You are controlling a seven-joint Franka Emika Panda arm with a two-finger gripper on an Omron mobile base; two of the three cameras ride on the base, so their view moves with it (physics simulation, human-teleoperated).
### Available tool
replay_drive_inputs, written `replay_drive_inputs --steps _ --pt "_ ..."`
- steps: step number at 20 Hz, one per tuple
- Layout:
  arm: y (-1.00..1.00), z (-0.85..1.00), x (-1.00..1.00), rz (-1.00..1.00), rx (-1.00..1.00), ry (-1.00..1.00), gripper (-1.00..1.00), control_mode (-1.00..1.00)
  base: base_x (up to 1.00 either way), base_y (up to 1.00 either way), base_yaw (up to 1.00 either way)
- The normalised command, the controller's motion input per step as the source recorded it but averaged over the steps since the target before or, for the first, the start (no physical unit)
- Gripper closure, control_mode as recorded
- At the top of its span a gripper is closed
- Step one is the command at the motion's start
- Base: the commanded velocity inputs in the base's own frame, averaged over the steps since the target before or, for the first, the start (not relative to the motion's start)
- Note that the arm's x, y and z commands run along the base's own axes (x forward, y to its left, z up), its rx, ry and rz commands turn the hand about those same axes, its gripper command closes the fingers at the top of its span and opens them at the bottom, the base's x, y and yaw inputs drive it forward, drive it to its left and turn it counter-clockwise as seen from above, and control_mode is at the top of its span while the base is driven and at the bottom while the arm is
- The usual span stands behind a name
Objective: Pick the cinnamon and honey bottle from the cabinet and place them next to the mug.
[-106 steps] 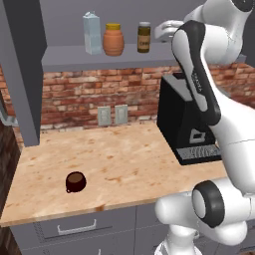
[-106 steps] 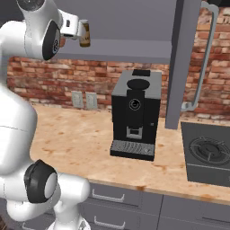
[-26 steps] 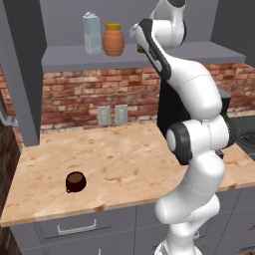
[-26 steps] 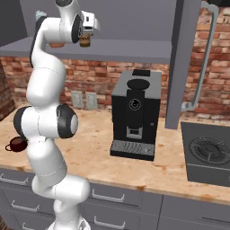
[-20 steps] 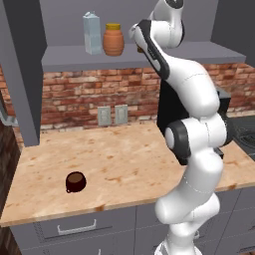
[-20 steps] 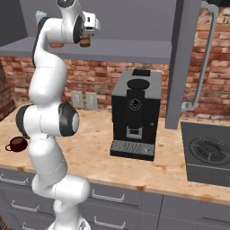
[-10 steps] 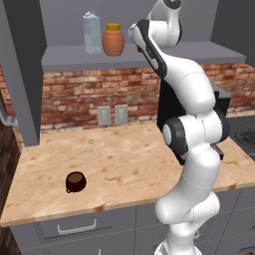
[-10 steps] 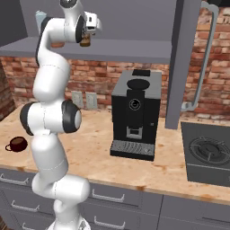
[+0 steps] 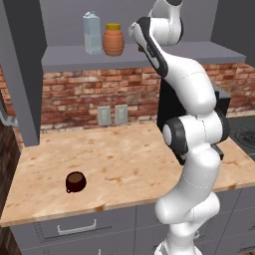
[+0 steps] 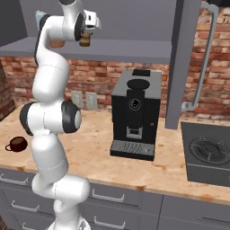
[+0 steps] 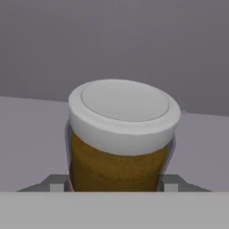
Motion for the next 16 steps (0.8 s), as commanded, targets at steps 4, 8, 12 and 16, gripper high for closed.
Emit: replay_drive_inputs --steps 4,8,12,16 --pt "0.0 0.0 -0.92 0.0 0.0 0.0 1.0 -1.0 0.0 0.0 0.0" --pt "0.0 0.0 -1.0 0.0 0.02 0.0 1.0 -1.0 0.0 0.0 0.0" --pt "0.0 0.0 -1.0 0.0 0.01 0.0 1.0 -1.0 0.0 0.0 0.0" --pt "0.0 0.0 -1.0 0.0 0.01 -0.01 1.0 -1.0 0.0 0.0 0.0"
